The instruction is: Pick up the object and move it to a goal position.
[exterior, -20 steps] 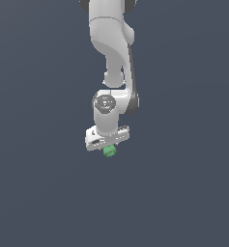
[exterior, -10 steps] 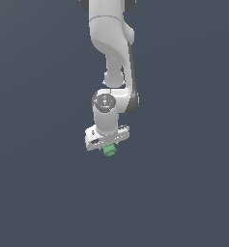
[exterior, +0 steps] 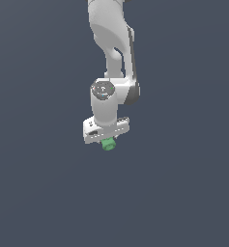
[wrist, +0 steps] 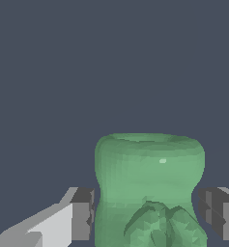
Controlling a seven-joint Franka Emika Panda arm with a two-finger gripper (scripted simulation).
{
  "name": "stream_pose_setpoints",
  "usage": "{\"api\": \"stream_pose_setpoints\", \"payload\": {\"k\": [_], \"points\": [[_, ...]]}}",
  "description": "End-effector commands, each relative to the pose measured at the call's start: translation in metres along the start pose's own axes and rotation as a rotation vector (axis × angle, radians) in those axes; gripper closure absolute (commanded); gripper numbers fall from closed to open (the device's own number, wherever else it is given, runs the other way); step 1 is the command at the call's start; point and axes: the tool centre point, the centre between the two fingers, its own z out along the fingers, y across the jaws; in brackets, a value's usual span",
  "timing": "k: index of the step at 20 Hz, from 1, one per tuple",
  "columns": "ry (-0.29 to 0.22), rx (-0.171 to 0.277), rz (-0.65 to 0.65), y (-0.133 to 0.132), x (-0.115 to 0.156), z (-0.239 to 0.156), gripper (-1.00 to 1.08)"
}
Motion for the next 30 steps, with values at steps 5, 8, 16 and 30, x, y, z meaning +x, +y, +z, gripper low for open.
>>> {"api": "stream_pose_setpoints", "payload": {"k": [5,8,16,30], "points": [[0.001,-0.001,0.0,-0.001,-0.015,-0.054,1.08],[0.001,-0.001,0.0,-0.001,-0.023,-0.086,1.08],[0.001,0.0,-0.001,-0.002,-0.048,-0.179,1.08],[0.001,0.0,-0.001,-0.001,-0.081,-0.316,1.08]]}}
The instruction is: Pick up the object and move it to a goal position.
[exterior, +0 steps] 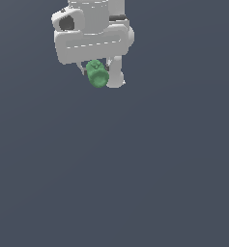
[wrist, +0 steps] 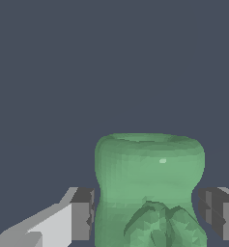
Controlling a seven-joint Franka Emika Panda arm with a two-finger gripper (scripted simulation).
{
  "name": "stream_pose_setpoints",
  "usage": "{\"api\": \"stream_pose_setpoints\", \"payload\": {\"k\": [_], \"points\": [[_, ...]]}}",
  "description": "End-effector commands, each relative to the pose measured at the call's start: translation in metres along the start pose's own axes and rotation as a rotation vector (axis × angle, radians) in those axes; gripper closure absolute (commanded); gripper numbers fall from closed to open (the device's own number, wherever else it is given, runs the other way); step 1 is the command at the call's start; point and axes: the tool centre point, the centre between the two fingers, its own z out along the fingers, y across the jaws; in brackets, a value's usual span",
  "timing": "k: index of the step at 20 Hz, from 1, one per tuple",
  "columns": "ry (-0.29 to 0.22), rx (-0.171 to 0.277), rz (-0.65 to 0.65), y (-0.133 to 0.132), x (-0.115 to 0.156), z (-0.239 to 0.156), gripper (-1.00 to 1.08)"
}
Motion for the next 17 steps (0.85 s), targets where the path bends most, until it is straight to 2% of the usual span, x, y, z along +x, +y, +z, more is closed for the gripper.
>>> {"api": "stream_pose_setpoints", "payload": {"k": [1,9,17], "points": [[-0.001,0.001,0.0,0.0,-0.004,-0.018,1.08],[-0.002,0.001,0.0,0.002,-0.01,-0.049,1.08],[-0.002,0.0,0.001,0.002,-0.009,-0.049,1.08]]}}
